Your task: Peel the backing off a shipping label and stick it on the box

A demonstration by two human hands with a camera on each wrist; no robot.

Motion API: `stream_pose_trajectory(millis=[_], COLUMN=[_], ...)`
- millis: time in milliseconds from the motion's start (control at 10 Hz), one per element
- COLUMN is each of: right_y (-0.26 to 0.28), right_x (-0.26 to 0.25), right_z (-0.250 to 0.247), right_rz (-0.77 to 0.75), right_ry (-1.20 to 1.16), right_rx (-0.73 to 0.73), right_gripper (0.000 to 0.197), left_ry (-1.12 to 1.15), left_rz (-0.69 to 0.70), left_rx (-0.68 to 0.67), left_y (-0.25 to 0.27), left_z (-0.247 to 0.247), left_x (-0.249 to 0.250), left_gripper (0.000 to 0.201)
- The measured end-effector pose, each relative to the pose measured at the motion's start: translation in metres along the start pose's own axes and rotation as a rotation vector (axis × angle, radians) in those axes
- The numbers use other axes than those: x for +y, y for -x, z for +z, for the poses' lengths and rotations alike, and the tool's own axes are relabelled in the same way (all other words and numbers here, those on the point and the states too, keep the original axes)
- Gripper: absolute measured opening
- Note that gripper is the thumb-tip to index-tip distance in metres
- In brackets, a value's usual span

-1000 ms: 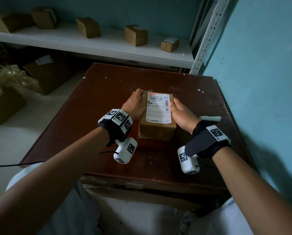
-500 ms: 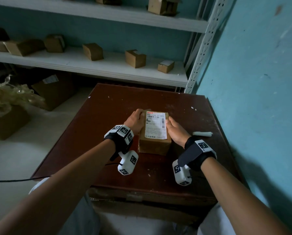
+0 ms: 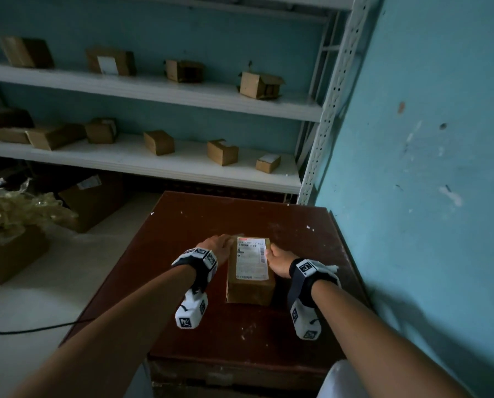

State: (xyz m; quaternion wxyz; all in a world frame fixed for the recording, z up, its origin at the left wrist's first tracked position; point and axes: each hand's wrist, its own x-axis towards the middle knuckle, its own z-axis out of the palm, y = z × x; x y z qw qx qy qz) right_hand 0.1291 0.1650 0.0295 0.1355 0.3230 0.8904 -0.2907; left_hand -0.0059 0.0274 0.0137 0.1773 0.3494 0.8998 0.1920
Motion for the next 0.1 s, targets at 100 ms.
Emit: stream_pose_trajectory(millis=[100], right_y=[0.0085], right_x=[-0.0031], right_z=[-0.0139], right_rz=[0.049], right_ry=[0.109], right_rx=[0.021], right_gripper=[0.056], left_ry=[-0.121], left_rz=[-0.013], left_rx=[-0.030], left_y=[-0.0022], left_z=[-0.0158], left_x=[-0.0014], left_gripper=[0.039])
